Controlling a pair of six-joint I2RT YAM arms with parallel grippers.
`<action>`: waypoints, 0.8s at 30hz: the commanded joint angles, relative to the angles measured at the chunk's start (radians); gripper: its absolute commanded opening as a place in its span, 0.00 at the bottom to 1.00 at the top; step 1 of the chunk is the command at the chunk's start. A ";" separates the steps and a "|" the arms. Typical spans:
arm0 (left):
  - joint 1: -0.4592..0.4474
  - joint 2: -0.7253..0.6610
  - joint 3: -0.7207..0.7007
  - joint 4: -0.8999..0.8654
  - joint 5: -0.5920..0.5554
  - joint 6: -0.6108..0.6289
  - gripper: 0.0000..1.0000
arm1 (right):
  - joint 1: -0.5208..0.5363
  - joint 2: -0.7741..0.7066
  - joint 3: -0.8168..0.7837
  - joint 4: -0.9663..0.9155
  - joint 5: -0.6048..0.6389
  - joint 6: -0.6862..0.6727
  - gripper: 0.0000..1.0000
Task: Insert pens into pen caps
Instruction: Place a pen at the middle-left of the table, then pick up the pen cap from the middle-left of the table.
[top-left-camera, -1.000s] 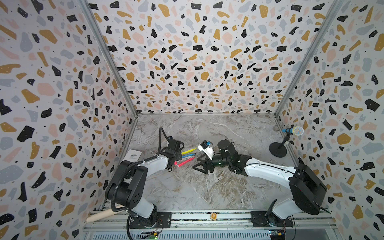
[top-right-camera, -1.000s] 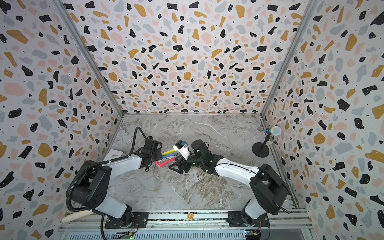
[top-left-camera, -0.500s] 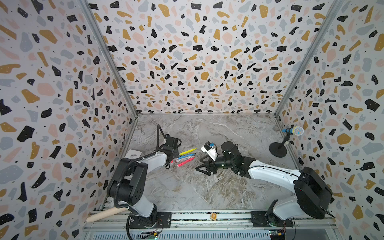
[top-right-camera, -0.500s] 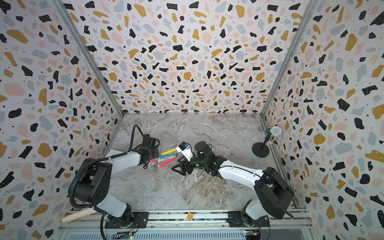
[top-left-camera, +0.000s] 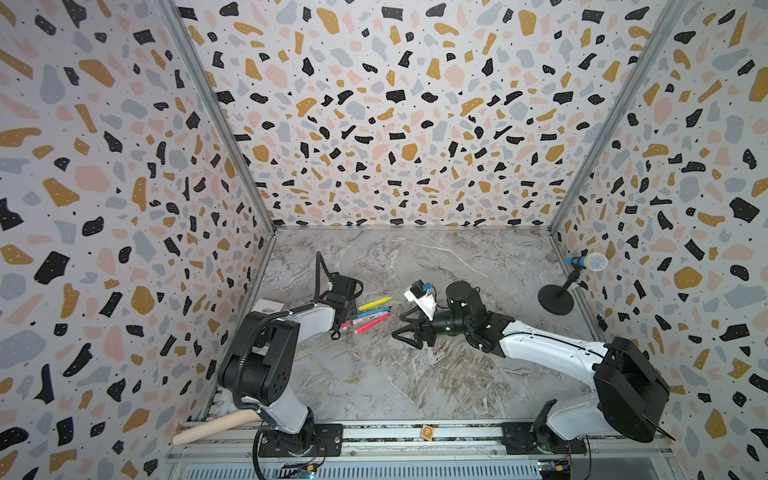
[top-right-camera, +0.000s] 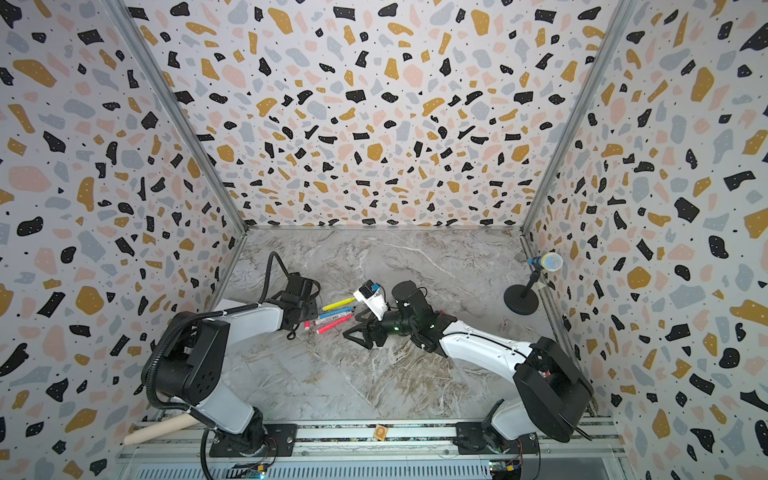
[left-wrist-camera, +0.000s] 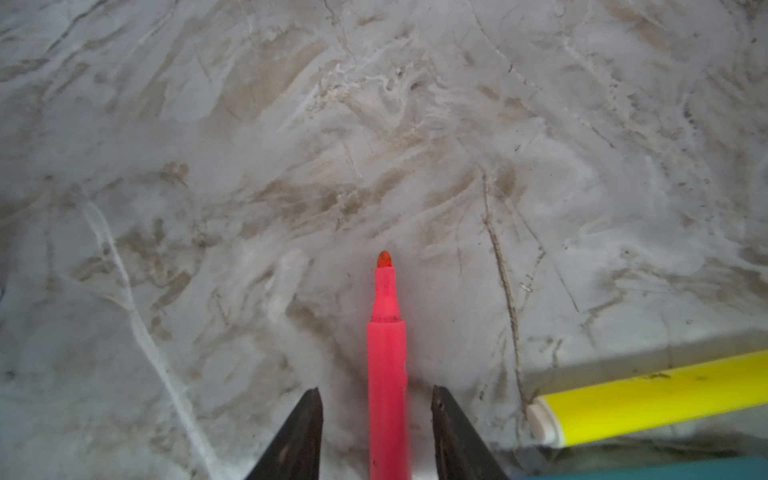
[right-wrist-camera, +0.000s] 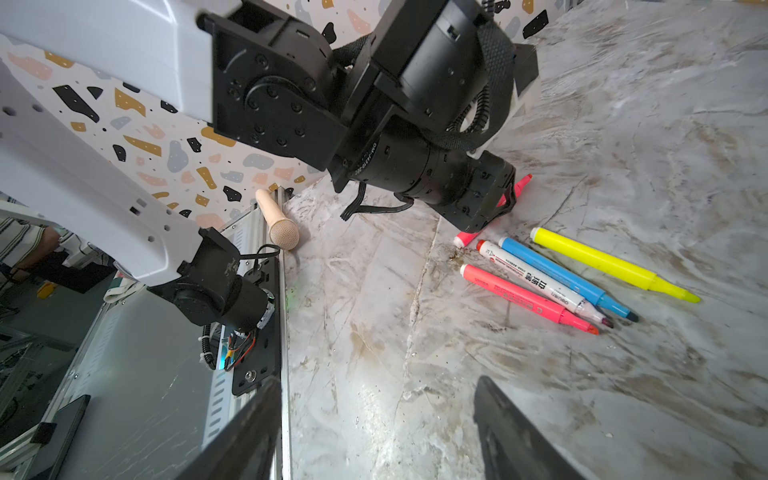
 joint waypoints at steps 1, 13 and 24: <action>0.005 -0.024 -0.009 -0.016 -0.020 -0.004 0.45 | -0.005 -0.043 -0.006 0.016 -0.013 0.002 0.73; 0.082 -0.326 0.093 -0.192 -0.198 -0.054 0.57 | -0.008 -0.094 0.004 0.003 -0.018 0.004 0.73; 0.524 -0.340 0.142 -0.249 -0.185 -0.100 0.57 | -0.008 -0.130 -0.024 -0.004 -0.053 0.023 0.73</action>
